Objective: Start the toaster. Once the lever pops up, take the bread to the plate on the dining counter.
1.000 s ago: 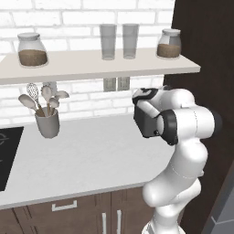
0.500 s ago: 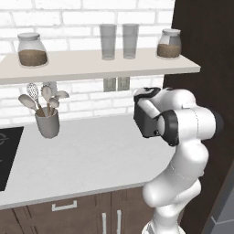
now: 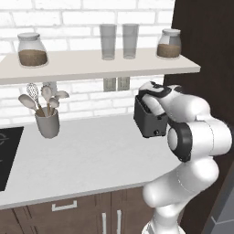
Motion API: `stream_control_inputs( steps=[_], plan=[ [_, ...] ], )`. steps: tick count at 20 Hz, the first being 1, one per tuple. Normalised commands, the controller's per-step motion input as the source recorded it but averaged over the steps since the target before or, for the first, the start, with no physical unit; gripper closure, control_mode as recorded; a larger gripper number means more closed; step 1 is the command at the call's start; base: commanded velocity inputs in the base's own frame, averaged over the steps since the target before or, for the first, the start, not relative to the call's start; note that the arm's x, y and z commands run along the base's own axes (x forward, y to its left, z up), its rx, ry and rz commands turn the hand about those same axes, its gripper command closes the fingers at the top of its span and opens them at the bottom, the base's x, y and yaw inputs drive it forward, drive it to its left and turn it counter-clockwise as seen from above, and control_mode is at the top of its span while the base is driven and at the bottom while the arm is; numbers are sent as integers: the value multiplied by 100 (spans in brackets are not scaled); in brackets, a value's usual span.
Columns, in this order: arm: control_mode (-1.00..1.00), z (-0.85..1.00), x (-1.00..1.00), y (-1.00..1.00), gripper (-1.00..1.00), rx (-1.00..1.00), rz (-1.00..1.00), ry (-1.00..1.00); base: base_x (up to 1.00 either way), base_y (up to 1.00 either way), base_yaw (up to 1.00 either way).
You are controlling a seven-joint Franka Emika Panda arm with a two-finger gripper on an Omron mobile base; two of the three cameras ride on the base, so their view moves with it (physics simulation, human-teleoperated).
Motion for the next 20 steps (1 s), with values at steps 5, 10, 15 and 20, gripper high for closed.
stream_control_inputs(
  steps=[5, 10, 15, 20],
  plan=[
    [-100, 68, -29, 0, 100, 4, -6, -2, 0, 0, 0],
    [-100, 71, -79, 0, 100, 7, -6, 5, 0, 0, 0],
    [-100, 100, -94, 1, 100, 14, -5, 19, 0, 0, 0],
    [-100, 100, -83, 12, 100, 14, -2, 26, 0, 0, 0]
  ],
)
